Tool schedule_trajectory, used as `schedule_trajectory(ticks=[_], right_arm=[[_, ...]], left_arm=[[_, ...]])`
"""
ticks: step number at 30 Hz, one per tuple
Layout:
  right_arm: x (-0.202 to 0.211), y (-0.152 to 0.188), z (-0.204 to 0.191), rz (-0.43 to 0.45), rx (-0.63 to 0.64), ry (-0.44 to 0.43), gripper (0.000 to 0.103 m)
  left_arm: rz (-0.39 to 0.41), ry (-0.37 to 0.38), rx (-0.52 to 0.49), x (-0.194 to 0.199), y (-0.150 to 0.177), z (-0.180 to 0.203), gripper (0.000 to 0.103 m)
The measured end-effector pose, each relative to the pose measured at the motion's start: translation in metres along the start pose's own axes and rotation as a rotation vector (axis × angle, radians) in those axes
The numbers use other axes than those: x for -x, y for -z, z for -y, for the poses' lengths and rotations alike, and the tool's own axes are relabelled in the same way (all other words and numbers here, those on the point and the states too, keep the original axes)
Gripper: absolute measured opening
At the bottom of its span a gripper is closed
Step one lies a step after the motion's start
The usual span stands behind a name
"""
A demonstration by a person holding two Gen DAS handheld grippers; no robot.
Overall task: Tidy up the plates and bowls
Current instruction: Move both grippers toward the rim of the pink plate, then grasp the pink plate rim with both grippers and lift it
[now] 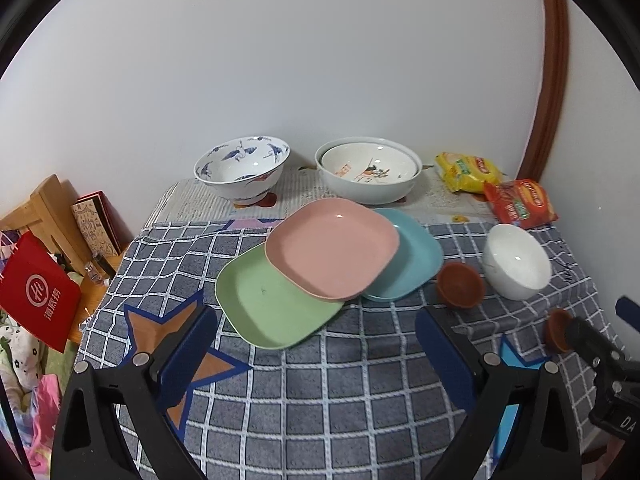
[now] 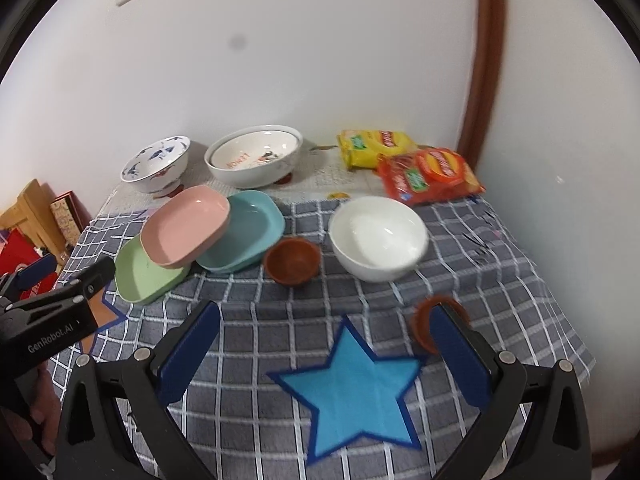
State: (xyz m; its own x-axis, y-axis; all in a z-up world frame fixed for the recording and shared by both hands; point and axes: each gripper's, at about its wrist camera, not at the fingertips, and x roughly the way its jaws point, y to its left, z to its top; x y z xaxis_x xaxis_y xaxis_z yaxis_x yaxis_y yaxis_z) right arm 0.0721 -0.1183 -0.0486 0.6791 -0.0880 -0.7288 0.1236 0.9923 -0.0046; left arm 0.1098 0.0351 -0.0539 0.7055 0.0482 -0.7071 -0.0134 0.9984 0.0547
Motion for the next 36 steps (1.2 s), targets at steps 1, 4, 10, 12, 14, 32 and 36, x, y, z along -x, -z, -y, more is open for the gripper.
schedule_trajectory(ticks=[1, 4, 10, 12, 14, 32, 36], right_arm=[[-0.006, -0.004, -0.003, 0.003, 0.010, -0.014, 0.102], [-0.021, -0.014, -0.012, 0.012, 0.030, -0.031, 0.099], [-0.052, -0.038, -0.037, 0.035, 0.122, -0.078, 0.090], [-0.065, -0.045, -0.046, 0.042, 0.157, -0.094, 0.085], [-0.078, -0.050, -0.053, 0.038, 0.173, -0.115, 0.080], [-0.175, -0.081, -0.089, -0.015, 0.261, -0.269, 0.056], [-0.189, -0.086, -0.095, -0.026, 0.270, -0.304, 0.052]], left_arm=[[-0.004, -0.003, 0.003, -0.005, -0.002, -0.002, 0.099], [-0.018, -0.009, 0.022, -0.021, -0.005, -0.009, 0.097], [-0.052, -0.017, 0.067, -0.055, -0.011, -0.024, 0.090], [-0.073, 0.002, 0.090, -0.067, -0.013, -0.029, 0.089], [-0.089, 0.012, 0.108, -0.077, -0.015, -0.033, 0.082], [-0.183, 0.082, 0.152, -0.148, -0.028, -0.031, 0.058], [-0.190, 0.078, 0.146, -0.154, -0.030, -0.031, 0.054]])
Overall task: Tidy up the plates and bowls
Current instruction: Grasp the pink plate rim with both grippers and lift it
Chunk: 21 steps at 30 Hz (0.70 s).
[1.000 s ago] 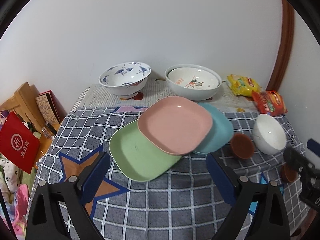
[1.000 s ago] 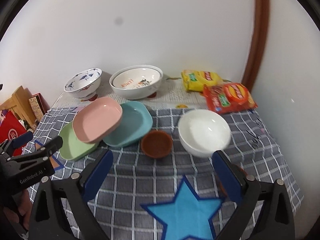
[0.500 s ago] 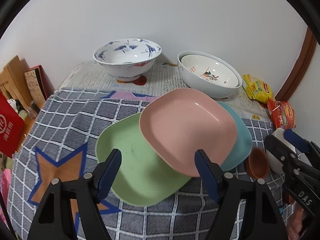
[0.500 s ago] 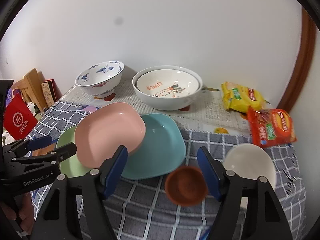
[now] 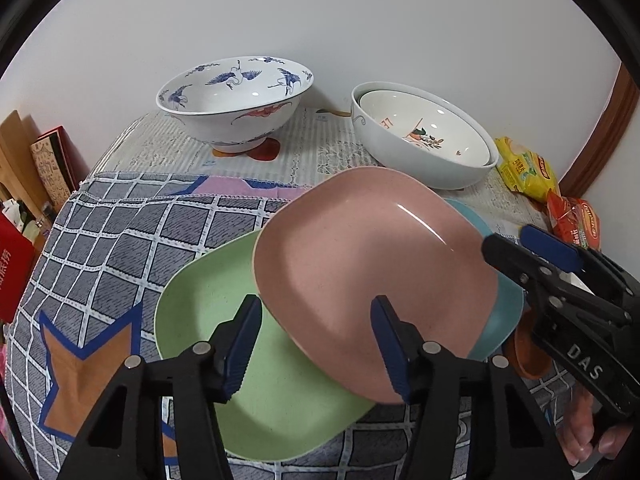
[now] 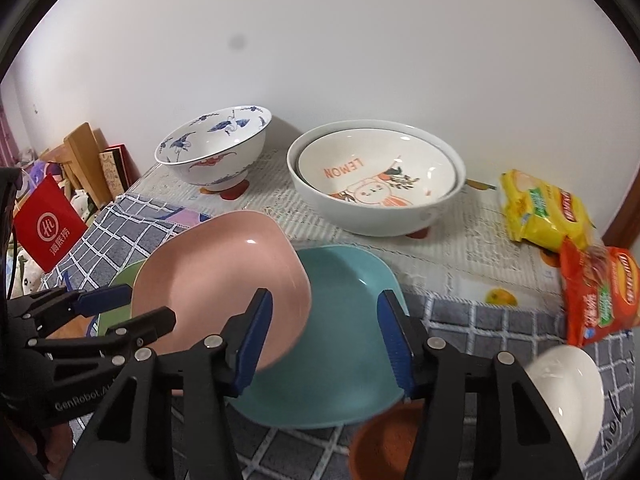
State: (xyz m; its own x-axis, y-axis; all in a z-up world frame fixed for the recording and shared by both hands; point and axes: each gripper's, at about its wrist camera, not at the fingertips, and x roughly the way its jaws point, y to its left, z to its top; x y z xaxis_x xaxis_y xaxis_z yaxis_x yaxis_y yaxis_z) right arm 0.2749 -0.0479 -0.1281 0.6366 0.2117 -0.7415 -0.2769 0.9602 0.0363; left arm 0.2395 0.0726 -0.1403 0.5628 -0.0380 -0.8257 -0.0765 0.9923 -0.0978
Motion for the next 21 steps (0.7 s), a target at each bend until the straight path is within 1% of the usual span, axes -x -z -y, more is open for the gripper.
schedule_trajectory(ticks=[3, 6, 8, 9, 10, 11, 13, 15, 17, 18, 21], right_arm=[[-0.010, -0.004, 0.000, -0.008, -0.002, -0.019, 0.049], [-0.021, -0.006, -0.002, -0.020, 0.007, -0.028, 0.044], [-0.026, -0.006, -0.002, -0.028, 0.005, -0.043, 0.033], [-0.029, -0.006, -0.003, -0.036, 0.001, -0.057, 0.030], [-0.032, -0.006, -0.003, -0.044, -0.001, -0.063, 0.025], [-0.034, -0.005, -0.003, -0.053, -0.003, -0.067, 0.019], [-0.038, -0.003, -0.004, -0.070, -0.003, -0.084, 0.013], [-0.038, 0.001, -0.007, -0.080, -0.001, -0.097, 0.010], [-0.037, 0.003, -0.008, -0.081, 0.004, -0.087, 0.009], [-0.035, 0.004, -0.008, -0.080, 0.001, -0.084, 0.008], [-0.029, 0.007, -0.005, -0.087, -0.024, -0.089, 0.007]], left_arm=[[0.001, -0.011, 0.005, -0.004, -0.002, -0.002, 0.054], [0.002, -0.014, 0.010, -0.007, -0.004, -0.005, 0.053], [0.001, -0.020, 0.008, -0.010, -0.005, -0.006, 0.050], [0.000, -0.026, 0.007, -0.011, -0.005, -0.007, 0.047], [-0.003, -0.032, 0.008, -0.013, -0.006, -0.008, 0.043], [-0.006, -0.039, 0.010, -0.014, -0.006, -0.009, 0.041], [-0.019, -0.029, 0.023, -0.017, -0.006, -0.013, 0.028], [-0.031, -0.025, 0.033, -0.020, -0.005, -0.015, 0.024], [-0.029, -0.027, 0.035, -0.020, -0.003, -0.016, 0.020], [-0.028, -0.032, 0.037, -0.020, -0.001, -0.017, 0.016], [-0.030, -0.005, 0.062, -0.016, 0.000, -0.020, 0.013]])
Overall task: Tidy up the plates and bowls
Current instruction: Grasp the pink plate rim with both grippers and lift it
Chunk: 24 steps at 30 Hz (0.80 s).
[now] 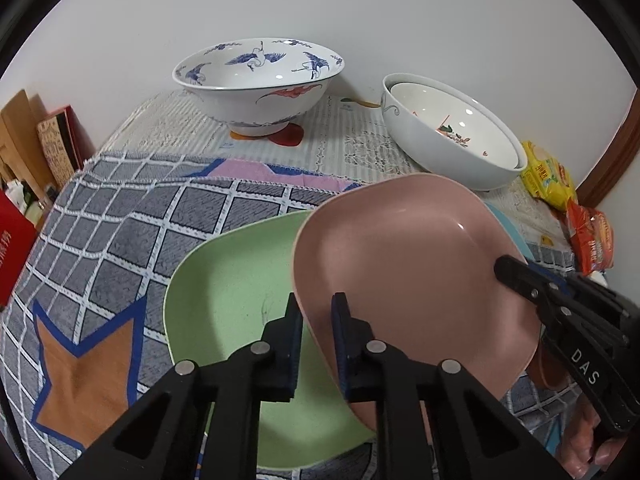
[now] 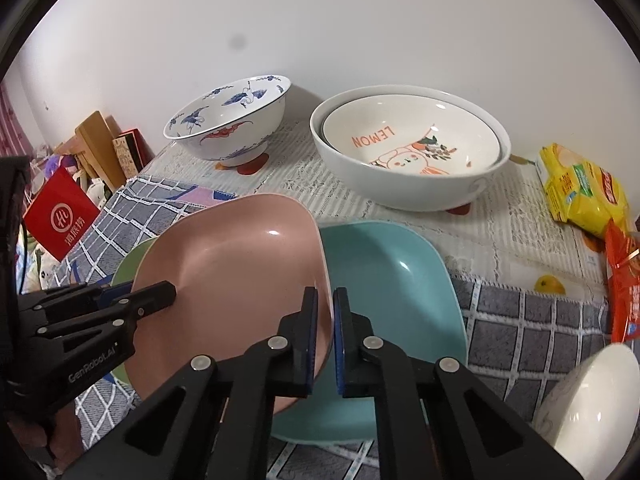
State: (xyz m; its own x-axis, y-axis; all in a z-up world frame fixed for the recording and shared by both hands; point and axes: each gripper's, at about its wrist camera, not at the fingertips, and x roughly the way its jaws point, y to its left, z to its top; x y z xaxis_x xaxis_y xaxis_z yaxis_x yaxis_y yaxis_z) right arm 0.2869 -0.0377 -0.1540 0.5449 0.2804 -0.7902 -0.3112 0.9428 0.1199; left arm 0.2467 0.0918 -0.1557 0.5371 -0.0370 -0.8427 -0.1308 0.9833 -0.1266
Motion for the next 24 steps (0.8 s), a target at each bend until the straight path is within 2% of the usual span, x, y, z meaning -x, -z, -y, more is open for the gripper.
schedule_trajectory(ticks=[10, 24], right_arm=[[0.036, 0.009, -0.016, 0.016, -0.028, 0.014, 0.006], [0.102, 0.020, -0.063, 0.086, -0.017, 0.019, 0.006]], left_arm=[[0.063, 0.007, 0.006, 0.045, 0.001, -0.006, 0.010], [0.144, 0.001, -0.007, 0.120, 0.019, -0.026, 0.010]])
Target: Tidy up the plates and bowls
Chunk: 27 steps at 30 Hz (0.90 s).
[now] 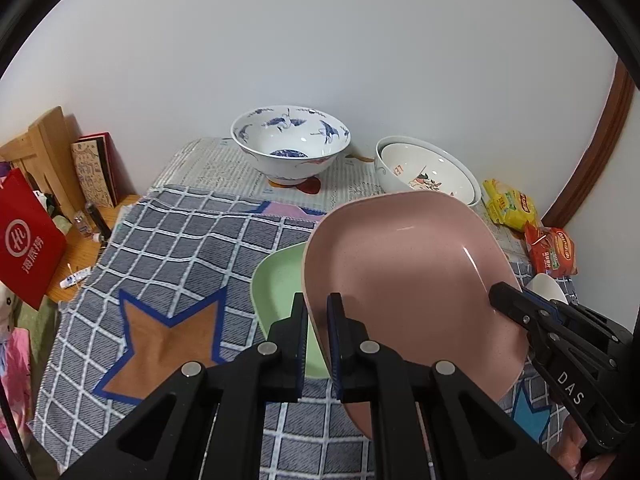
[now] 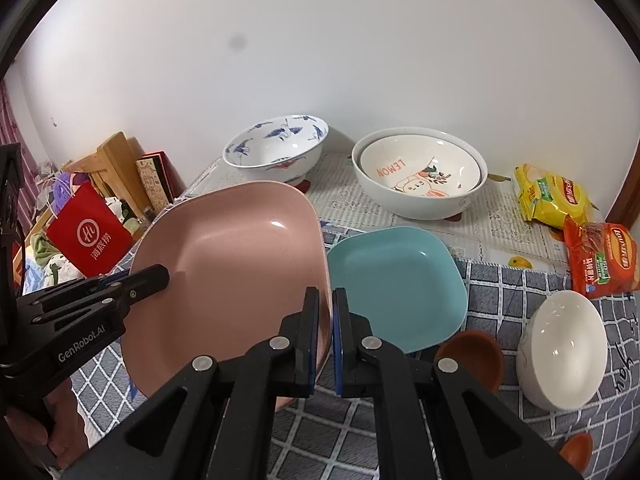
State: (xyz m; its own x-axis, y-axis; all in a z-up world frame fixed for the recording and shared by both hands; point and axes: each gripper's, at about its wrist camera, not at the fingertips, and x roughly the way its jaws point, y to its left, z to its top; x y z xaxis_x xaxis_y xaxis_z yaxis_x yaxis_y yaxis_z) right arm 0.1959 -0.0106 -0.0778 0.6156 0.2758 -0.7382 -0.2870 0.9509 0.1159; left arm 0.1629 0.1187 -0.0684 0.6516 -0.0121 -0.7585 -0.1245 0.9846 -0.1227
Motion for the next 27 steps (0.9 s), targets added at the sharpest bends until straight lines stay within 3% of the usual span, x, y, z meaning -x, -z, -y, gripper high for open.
schedule_trajectory(ticks=[10, 27], right_arm=[[0.015, 0.005, -0.025, 0.015, 0.018, -0.010, 0.006], [-0.021, 0.000, -0.041, -0.001, 0.034, -0.055, 0.006]], left_arm=[[0.009, -0.026, 0.016, 0.015, 0.004, -0.017, 0.010], [0.000, -0.086, 0.041, -0.005, -0.002, -0.041, 0.010]])
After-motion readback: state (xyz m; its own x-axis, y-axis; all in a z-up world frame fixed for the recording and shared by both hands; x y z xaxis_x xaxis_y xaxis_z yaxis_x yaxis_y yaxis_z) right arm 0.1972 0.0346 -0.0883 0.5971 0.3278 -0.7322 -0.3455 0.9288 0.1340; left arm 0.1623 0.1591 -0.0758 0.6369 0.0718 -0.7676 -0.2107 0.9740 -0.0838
